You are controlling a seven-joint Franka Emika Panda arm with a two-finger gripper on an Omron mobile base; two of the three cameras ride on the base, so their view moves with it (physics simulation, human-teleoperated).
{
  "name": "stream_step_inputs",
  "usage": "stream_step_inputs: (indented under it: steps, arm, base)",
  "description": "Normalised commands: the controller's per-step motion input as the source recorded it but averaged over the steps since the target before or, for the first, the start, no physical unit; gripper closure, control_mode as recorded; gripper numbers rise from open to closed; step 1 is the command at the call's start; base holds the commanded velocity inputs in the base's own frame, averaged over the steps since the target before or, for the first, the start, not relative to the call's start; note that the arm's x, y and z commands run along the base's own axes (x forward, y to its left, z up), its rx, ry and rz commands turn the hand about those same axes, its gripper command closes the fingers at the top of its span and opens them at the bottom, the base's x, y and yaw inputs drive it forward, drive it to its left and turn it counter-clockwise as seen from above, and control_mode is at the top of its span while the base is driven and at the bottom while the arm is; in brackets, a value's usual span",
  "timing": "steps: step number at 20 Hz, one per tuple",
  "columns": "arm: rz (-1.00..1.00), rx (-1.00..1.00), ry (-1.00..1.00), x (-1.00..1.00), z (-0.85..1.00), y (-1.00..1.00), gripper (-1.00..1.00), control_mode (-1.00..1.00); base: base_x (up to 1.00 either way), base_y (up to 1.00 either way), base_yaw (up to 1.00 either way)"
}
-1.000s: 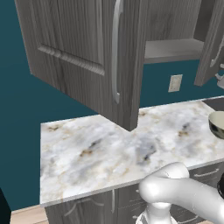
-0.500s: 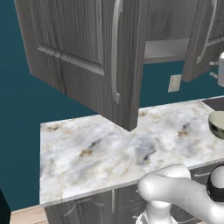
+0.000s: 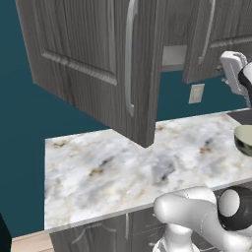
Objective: Open the cabinet and move the ladle to the pot. Then close the cabinet.
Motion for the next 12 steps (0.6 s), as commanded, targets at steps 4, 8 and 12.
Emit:
stream_step_inputs:
  steps: [4, 8, 12]
  arm:
    - [-0.13, 0.00, 0.07, 0.99, 0.00, 0.93, -1.00, -1.00]
    - [-0.11, 0.00, 0.06, 0.94, 0.00, 0.75, -1.00, -1.00]
    - [-0.09, 0.00, 0.05, 0.74, 0.00, 0.51, -1.00, -1.00]
  base:
    - [0.00, 0.00, 0.00]
    - [0.00, 0.00, 0.00]
    - [0.00, 0.00, 0.00]
